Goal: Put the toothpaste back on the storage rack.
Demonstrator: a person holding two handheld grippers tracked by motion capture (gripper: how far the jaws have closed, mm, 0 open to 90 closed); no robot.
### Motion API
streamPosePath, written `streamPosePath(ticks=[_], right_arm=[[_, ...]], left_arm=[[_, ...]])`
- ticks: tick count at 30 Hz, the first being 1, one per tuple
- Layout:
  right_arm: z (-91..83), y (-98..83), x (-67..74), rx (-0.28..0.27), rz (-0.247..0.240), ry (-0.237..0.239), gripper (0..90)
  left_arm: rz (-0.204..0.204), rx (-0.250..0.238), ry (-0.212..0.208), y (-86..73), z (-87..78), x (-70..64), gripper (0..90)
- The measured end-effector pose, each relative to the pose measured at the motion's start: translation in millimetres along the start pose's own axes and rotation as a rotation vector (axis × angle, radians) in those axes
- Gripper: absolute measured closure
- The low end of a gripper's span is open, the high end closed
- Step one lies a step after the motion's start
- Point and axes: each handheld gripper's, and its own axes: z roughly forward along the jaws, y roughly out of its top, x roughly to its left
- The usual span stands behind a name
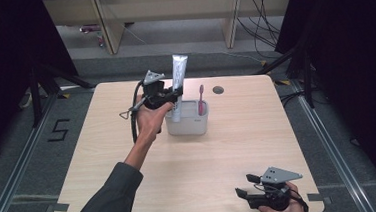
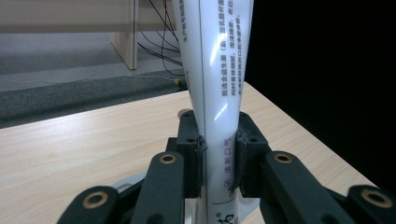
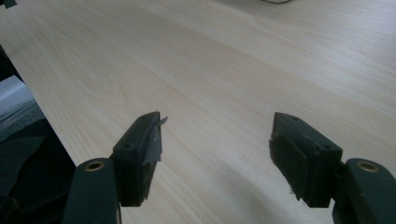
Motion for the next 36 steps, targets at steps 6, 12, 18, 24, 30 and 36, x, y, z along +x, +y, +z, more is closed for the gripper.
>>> streamPosePath(ticks=[6,12,18,24,30,36], right_arm=[[0.4,-0.1,0.6,0.004,-0.001,0.005,34.5],[-0.3,0.2,1.3,-0.003,-0.006,0.005,34.5],[0.2,-0.1,2.3,-0.005,-0.011,0.006,34.5],[-0.1,-0.2,2.0,-0.007,-0.014,0.008,34.4],[-1.0,0.1,1.4,-0.012,-0.029,0.003,34.4],[-1.2,-0.2,1.5,-0.013,-0.032,0.008,34.4]], left_arm=[[0.003,-0.012,0.015,2.5,12.6,-1.0,75.0],[-0.001,-0.027,0.024,3.5,24.9,-2.0,74.9],[-0.022,-0.028,0.044,-0.4,38.8,-0.4,74.9],[-0.029,-0.028,0.048,-5.6,49.3,0.9,74.9],[-0.031,-0.031,0.066,-9.4,56.2,3.6,74.8],[-0.042,-0.032,0.078,-15.1,60.3,7.0,74.8]])
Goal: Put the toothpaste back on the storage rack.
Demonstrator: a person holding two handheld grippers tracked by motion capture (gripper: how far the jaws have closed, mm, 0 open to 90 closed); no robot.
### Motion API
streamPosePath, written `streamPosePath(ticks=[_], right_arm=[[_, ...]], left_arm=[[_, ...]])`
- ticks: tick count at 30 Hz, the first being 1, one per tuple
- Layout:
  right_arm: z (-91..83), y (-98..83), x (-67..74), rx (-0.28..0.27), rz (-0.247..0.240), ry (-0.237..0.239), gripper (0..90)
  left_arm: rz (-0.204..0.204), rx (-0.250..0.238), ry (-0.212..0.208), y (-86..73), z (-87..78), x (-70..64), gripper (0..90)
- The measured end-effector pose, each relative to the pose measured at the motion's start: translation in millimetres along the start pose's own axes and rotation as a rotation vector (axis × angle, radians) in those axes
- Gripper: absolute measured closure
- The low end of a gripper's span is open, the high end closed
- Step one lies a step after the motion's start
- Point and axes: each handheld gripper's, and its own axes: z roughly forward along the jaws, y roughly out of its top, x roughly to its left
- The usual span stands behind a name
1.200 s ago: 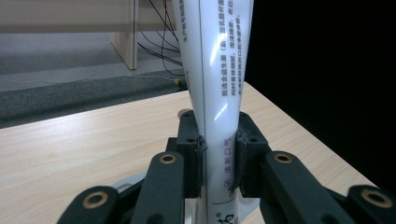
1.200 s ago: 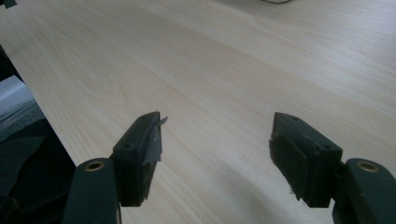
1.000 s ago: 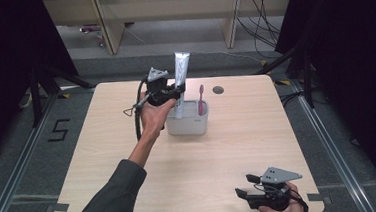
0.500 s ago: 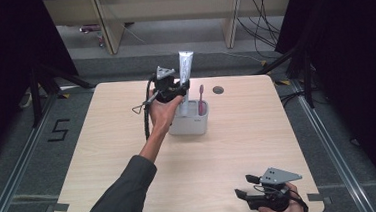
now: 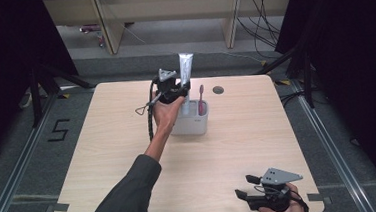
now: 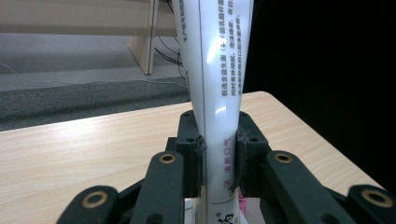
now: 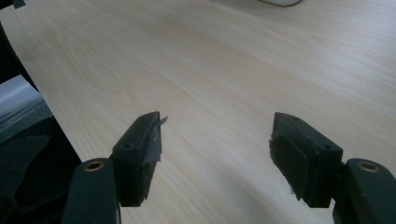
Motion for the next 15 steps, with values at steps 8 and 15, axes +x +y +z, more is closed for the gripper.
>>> streamPosePath(ticks=[8,15], right_arm=[[-0.4,-0.4,0.3,-0.001,-0.003,-0.003,34.4],[-1.0,-0.4,0.5,0.002,-0.002,0.003,34.4]], left_arm=[[-0.001,0.008,0.012,-13.4,5.5,5.1,74.6],[-0.01,0.01,0.011,-19.7,7.5,5.4,74.4]])
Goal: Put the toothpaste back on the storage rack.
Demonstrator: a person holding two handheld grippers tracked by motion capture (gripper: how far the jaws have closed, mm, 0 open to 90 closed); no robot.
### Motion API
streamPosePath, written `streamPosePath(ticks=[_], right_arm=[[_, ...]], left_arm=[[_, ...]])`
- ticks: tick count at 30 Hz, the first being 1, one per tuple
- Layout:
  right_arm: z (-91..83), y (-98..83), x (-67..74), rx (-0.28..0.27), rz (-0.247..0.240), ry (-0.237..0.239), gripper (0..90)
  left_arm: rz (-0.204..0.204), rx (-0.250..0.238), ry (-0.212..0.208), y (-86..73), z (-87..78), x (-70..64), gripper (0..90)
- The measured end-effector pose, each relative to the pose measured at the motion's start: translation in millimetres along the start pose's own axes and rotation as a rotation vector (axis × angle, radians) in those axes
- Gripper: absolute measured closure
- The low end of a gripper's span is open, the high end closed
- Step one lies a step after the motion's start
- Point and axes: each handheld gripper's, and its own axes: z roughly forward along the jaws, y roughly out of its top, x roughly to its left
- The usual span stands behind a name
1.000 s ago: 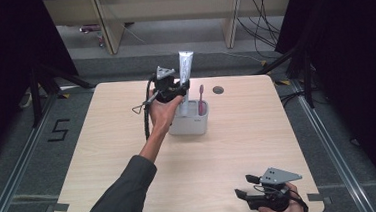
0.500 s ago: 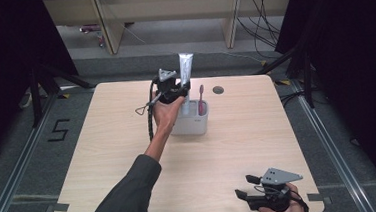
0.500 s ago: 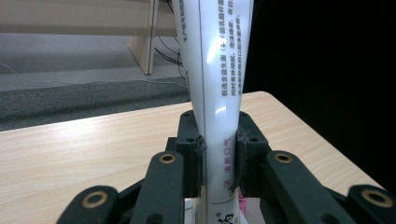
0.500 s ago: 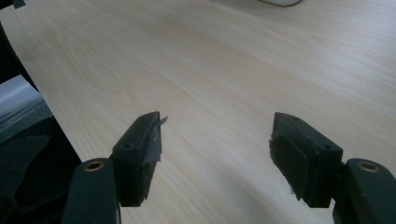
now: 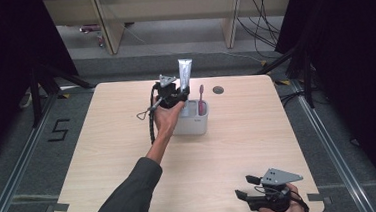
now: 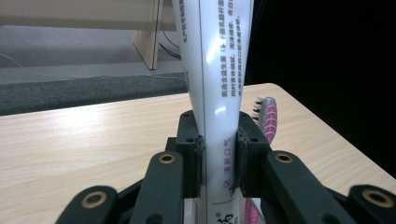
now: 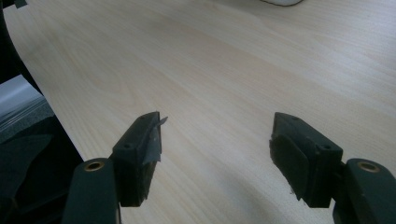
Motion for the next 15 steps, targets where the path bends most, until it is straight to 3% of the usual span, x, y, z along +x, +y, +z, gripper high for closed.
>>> streamPosePath(ticks=[5,15], right_arm=[[0.5,-0.4,1.7,0.012,0.015,0.011,34.4],[1.0,-0.3,0.1,0.003,-0.008,0.005,34.4]], left_arm=[[0.001,0.012,0.008,-5.7,1.2,1.0,74.3],[0.016,0.055,0.011,-12.8,1.7,1.2,73.9]])
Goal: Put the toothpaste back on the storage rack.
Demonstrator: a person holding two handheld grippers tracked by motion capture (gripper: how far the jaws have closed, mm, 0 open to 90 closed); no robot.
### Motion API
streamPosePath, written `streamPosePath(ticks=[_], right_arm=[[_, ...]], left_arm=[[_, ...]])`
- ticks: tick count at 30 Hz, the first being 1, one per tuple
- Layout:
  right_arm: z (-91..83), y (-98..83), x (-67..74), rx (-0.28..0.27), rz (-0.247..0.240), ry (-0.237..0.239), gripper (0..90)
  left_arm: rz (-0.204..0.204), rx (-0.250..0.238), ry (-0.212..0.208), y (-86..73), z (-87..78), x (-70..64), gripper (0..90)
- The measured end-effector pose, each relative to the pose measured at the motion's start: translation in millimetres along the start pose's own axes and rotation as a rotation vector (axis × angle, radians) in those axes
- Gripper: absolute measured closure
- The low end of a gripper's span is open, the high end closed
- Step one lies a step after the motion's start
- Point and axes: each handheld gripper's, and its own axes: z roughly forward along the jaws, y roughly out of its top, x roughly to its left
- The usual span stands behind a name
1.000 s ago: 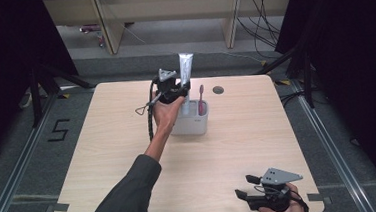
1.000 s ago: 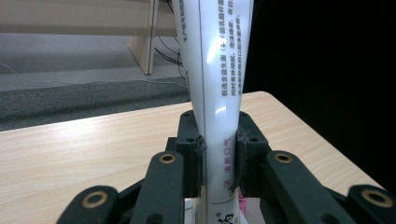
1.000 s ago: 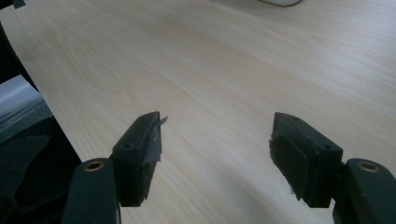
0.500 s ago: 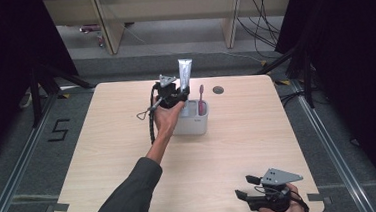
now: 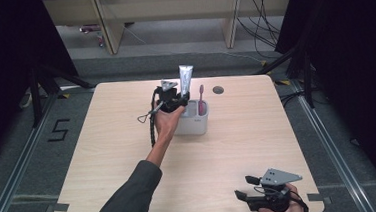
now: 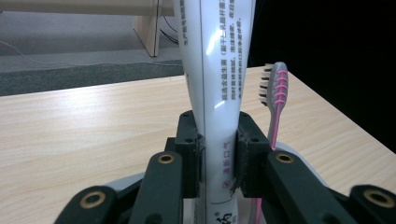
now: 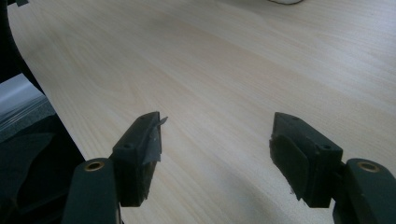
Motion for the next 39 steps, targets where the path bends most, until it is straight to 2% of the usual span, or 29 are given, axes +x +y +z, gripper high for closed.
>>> streamPosePath(ticks=[4,12,14,15,16,19,23,25,29,31,34,35,36,39], right_arm=[[0.0,0.1,0.2,0.001,0.001,0.002,34.4],[0.2,0.1,0.2,0.002,-0.002,-0.002,34.4],[0.1,0.2,0.3,0.002,-0.002,-0.005,34.4],[0.3,0.2,0.4,0.002,-0.002,-0.004,34.4],[0.3,0.2,0.4,0.003,-0.002,-0.004,34.4],[0.5,0.1,1.0,0.001,0.002,-0.006,34.4],[0.5,0.1,1.0,0.001,0.003,-0.006,34.4],[0.7,0.1,1.1,0.003,0.005,-0.004,34.4],[0.9,0.0,1.1,0.002,0.002,-0.005,34.3],[1.1,-0.2,1.0,0.002,0.0,-0.003,34.3],[1.3,-0.1,1.2,0.002,0.001,0.0,34.3],[1.2,-0.3,2.7,0.007,0.022,0.007,34.3],[1.4,-0.1,1.5,0.004,0.005,0.002,34.3],[1.4,0.1,2.3,0.008,0.01,0.007,34.3]], left_arm=[[-0.01,0.006,0.005,-3.5,0.2,-0.4,73.5],[0.026,0.047,0.019,-7.8,-3.0,-0.3,70.5],[0.017,0.054,0.016,-9.2,-3.3,0.2,70.7],[0.027,0.065,0.016,-9.9,-4.5,1.4,70.7],[0.019,0.058,0.021,-11.0,-4.4,1.0,70.6],[0.039,0.082,0.04,-14.0,-5.6,2.2,70.2],[0.036,0.086,0.045,-17.9,-5.9,3.0,68.9],[0.051,0.097,0.04,-19.4,-6.2,3.9,68.2],[0.024,0.069,0.035,-19.7,-9.4,0.0,64.5],[0.036,0.066,0.03,-16.8,-14.6,-1.1,63.1],[0.024,0.046,0.021,-11.7,-20.6,-2.4,61.4],[0.028,0.043,0.024,-9.7,-22.9,-2.4,61.1],[0.031,0.041,0.025,-7.9,-25.2,-2.2,60.8],[0.03,0.044,0.026,-4.2,-31.7,-1.5,59.0]])
